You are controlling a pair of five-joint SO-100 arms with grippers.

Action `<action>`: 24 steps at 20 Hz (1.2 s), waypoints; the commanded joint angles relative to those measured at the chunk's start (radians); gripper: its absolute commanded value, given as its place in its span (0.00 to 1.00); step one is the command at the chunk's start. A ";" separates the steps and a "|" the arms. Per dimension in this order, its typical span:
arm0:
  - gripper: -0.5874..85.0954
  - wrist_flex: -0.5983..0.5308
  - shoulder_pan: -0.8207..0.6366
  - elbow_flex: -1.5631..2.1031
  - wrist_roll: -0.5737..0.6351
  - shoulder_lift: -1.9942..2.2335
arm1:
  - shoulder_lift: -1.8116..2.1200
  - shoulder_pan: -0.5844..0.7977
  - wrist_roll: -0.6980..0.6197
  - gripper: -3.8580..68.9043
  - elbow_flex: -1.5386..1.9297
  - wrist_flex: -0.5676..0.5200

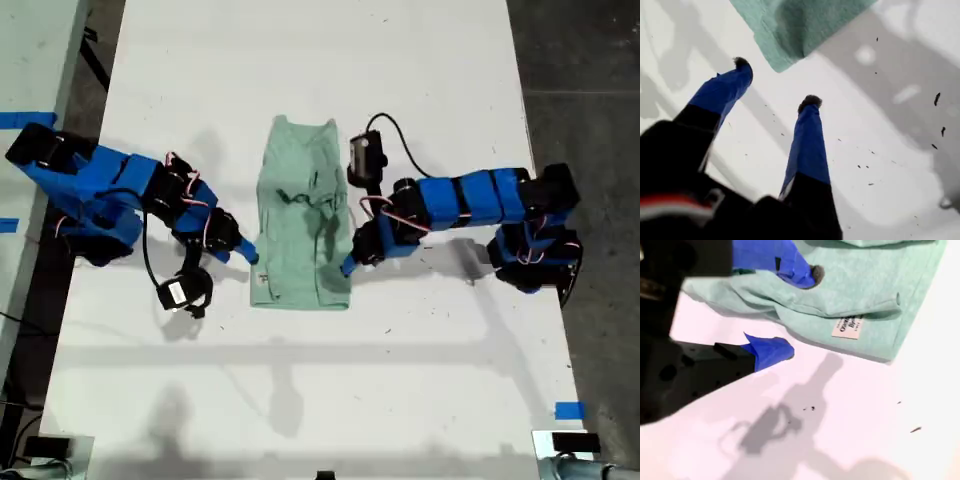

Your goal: Fold tshirt

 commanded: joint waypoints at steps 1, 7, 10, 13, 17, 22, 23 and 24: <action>0.22 -0.173 0.051 0.063 -0.112 0.048 | -0.044 -0.029 0.049 0.44 -0.106 -0.077; 0.23 -0.469 0.081 0.278 -0.137 0.025 | -0.212 -0.052 0.091 0.45 -0.138 -0.206; 0.24 -0.525 0.080 0.288 -0.107 -0.041 | -0.282 -0.049 0.092 0.45 -0.150 -0.244; 0.24 -0.565 0.078 0.288 -0.087 -0.084 | -0.324 -0.044 0.095 0.45 -0.150 -0.259; 0.23 -0.607 0.086 0.267 -0.054 -0.202 | -0.377 -0.044 0.103 0.45 -0.150 -0.282; 0.22 -0.491 0.061 0.071 0.106 -0.402 | -0.446 -0.058 0.109 0.32 -0.153 -0.353; 0.20 -0.491 0.057 0.064 0.143 -0.405 | -0.457 -0.063 0.109 0.28 -0.155 -0.367; 0.18 -0.488 0.052 0.063 0.172 -0.408 | -0.460 -0.069 0.107 0.19 -0.155 -0.379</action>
